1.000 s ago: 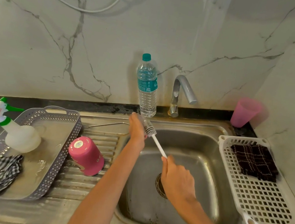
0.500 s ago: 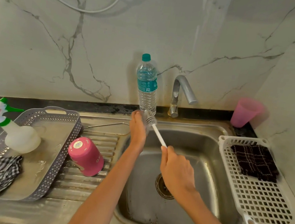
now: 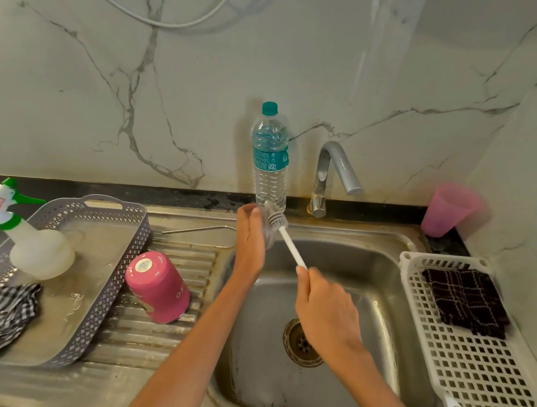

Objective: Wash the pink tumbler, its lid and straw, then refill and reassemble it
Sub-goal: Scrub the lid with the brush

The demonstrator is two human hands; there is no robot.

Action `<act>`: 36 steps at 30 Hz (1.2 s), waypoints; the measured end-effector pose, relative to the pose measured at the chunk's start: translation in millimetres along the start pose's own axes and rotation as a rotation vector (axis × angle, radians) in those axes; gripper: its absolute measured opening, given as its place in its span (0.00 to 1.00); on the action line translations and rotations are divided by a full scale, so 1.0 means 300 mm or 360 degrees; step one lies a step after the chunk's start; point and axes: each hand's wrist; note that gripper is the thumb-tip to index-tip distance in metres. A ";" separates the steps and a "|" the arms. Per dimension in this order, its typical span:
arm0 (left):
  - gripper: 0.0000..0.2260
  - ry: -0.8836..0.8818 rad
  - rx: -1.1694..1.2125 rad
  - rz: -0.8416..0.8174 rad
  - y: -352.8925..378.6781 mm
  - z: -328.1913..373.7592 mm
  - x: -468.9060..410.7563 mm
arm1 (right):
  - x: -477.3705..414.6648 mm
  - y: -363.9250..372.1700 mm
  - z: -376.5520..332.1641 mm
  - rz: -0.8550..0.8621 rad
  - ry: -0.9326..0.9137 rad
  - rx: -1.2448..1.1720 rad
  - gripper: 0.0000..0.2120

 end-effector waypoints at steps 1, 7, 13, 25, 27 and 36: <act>0.10 0.0045 -0.0051 -0.0035 0.008 -0.006 0.012 | -0.023 -0.010 -0.002 0.0018 -0.0004 -0.0018 0.21; 0.16 -0.0397 0.0501 0.0081 -0.020 0.033 -0.058 | 0.039 0.051 -0.003 0.0034 -0.0040 0.0107 0.22; 0.21 -0.0626 0.0498 -0.0124 0.066 0.088 0.011 | -0.048 0.031 -0.013 0.0185 -0.0108 0.0053 0.19; 0.18 -0.0781 0.0846 -0.0036 0.064 0.079 0.027 | -0.042 0.042 -0.004 0.0096 -0.0106 0.0088 0.19; 0.19 -0.0705 0.0777 0.0034 0.036 0.072 -0.001 | 0.007 0.054 -0.002 0.0061 -0.0095 0.0123 0.20; 0.08 0.0019 -0.0068 -0.0087 -0.039 0.016 0.004 | 0.001 0.020 -0.003 -0.0072 0.0000 -0.0101 0.22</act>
Point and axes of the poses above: each hand's wrist, its own x-axis away from the middle knuckle, its own y-axis out of the palm, z = x × y, and after that the axes turned 13 degrees about -z, right-handed
